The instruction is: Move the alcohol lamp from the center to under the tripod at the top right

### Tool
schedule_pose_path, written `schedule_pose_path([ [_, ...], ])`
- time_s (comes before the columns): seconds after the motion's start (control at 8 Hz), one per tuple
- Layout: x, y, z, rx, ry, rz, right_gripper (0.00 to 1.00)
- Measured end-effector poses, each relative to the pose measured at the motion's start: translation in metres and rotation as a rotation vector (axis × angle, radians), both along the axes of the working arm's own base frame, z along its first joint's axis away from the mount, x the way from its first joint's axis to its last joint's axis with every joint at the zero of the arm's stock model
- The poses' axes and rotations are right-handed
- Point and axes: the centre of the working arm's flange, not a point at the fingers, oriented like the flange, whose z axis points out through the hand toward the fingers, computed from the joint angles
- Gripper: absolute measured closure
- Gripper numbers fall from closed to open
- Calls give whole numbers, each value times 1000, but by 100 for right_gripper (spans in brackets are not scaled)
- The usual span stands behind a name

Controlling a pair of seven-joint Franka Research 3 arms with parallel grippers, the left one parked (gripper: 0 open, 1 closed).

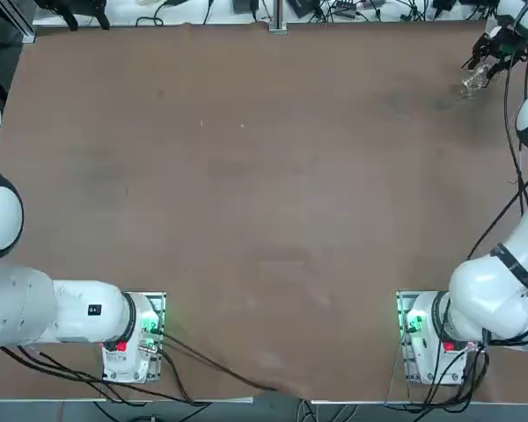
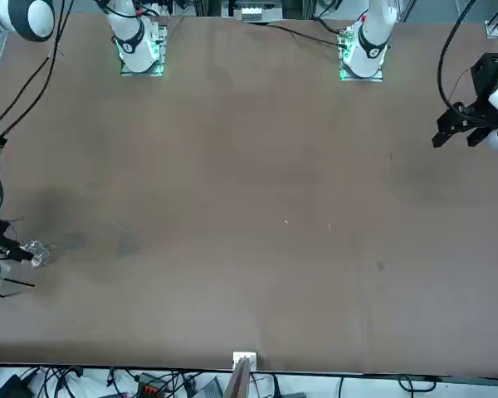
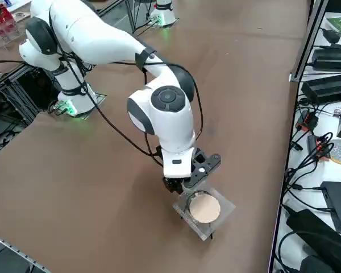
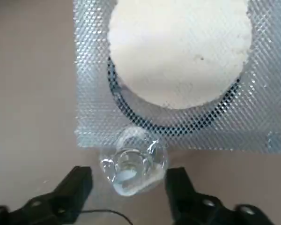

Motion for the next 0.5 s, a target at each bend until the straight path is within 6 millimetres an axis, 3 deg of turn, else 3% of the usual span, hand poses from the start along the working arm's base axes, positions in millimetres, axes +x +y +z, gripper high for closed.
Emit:
schedule_pose_path([
  [0.25,0,19,30,7,55,41,0],
  [0.5,-9,68,73,36,128,94,0],
])
